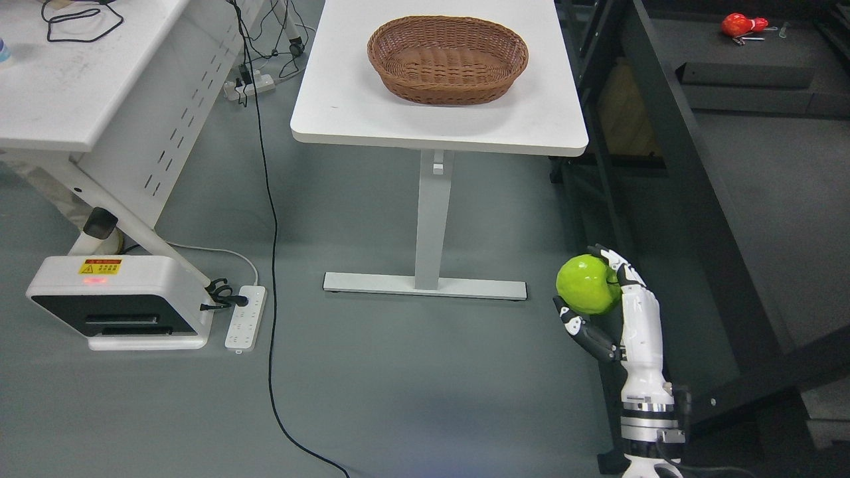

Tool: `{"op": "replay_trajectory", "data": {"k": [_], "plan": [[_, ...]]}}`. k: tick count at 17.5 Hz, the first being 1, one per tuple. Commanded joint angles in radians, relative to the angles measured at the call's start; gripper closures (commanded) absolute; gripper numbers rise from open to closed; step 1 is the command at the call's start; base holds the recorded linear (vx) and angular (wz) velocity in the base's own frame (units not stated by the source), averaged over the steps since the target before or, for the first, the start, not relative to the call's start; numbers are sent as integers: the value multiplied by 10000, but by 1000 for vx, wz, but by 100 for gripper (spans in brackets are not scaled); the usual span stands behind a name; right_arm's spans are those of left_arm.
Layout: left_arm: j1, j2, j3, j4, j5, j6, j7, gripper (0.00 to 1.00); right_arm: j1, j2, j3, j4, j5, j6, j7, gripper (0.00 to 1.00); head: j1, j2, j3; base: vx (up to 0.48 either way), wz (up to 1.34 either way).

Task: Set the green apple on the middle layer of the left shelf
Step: 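Carry the green apple in the right hand while turning toward the shelf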

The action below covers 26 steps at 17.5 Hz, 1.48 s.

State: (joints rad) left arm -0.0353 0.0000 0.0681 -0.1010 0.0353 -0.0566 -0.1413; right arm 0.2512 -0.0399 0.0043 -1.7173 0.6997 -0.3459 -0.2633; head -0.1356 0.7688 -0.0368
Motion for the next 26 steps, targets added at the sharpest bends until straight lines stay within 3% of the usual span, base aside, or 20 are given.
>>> {"op": "replay_trajectory", "data": {"k": [1,12,26], "plan": [[0,175,9,-3,0,-2,2,0,4,15,279,7,-2,-7,-20,100,0,0,0,-275,0],[0,175,9,-3,0,-2,2,0,19,15,233,7,-17,-7,-66,100,0,0,0,-223,-142],[0,175,9,-3,0,-2,2,0,96,61,-135,7,-293,8,-112,100,0,0,0,-79,-581]]}}
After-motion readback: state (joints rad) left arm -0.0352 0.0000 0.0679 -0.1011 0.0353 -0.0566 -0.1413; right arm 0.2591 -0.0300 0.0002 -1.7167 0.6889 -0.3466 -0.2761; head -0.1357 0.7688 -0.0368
